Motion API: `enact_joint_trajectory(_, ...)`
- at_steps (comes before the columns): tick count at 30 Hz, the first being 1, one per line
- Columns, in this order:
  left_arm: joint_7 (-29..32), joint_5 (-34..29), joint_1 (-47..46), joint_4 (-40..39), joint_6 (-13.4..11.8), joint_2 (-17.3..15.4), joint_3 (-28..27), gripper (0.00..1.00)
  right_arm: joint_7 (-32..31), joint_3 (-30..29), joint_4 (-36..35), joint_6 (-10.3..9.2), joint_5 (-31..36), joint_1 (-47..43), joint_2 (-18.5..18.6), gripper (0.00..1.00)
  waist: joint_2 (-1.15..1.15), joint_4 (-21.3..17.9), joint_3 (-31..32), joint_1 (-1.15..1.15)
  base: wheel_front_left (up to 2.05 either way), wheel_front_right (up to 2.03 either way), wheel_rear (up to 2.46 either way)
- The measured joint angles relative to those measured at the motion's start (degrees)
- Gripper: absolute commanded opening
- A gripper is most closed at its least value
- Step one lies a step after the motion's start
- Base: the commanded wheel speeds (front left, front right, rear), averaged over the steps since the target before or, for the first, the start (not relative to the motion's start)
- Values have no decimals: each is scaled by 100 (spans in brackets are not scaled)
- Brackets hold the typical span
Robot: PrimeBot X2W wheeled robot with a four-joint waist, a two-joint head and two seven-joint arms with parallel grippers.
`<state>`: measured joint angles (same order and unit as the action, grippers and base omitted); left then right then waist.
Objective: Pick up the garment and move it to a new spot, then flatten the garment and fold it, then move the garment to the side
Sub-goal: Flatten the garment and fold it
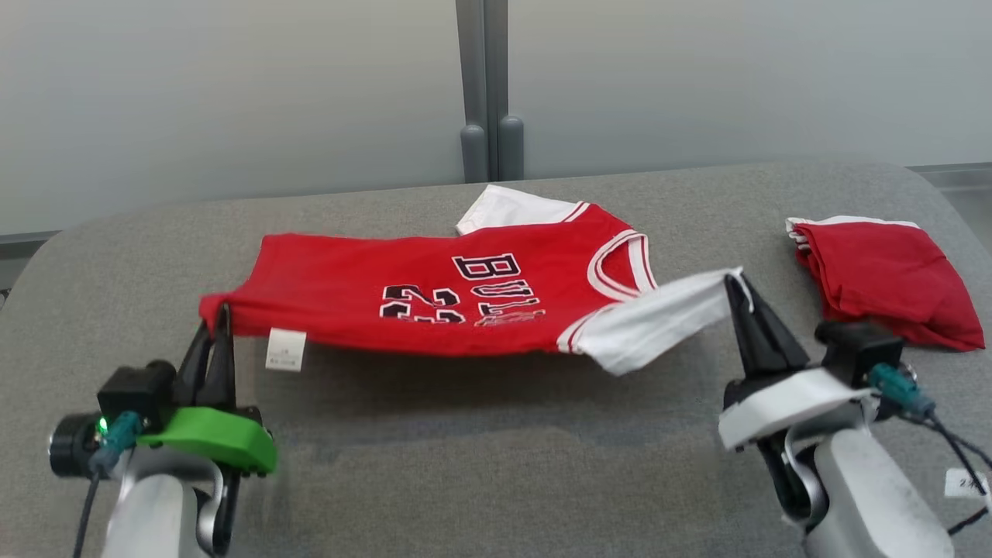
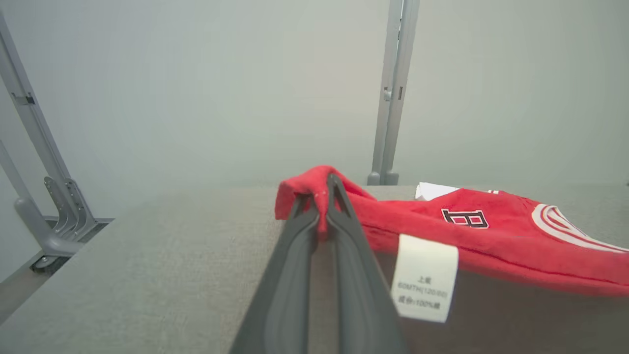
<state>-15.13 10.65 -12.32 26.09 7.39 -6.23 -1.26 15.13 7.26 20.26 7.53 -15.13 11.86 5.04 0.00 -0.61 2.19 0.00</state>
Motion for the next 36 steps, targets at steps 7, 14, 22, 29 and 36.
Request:
enact_joint_trajectory(7, 0, 192, -1407, -436, 0, -810, 786, 0, 0, -52, -649, 0, -235, 1376, 506, 0, 0, 4, -106, 0, 0, 0, 0)
enact_joint_trajectory(14, 0, 453, -2420, 216, 1, -1165, 1495, 0, 0, 113, -323, 0, -276, 2299, 845, 0, 0, 15, -464, 0, 0, 0, 0)
enact_joint_trajectory(22, 62, 716, -4091, 1166, 1, -1237, 2167, 0, -1, 502, 592, 0, -220, 3960, 1131, 0, 0, 30, -1431, 0, 0, 0, 0)
enact_joint_trajectory(29, 23, 352, -6486, 1753, -183, -1258, 2125, 0, -1, 582, 1344, 2, 623, 6468, 1383, 0, 0, 65, -2472, 2, 0, 0, 0)
enact_joint_trajectory(36, 0, 86, -7853, 1295, -363, -1207, 1819, 0, 0, -105, 1593, 1, 1315, 8159, 1381, 0, 0, 10, -3204, 2, 0, 0, 0)
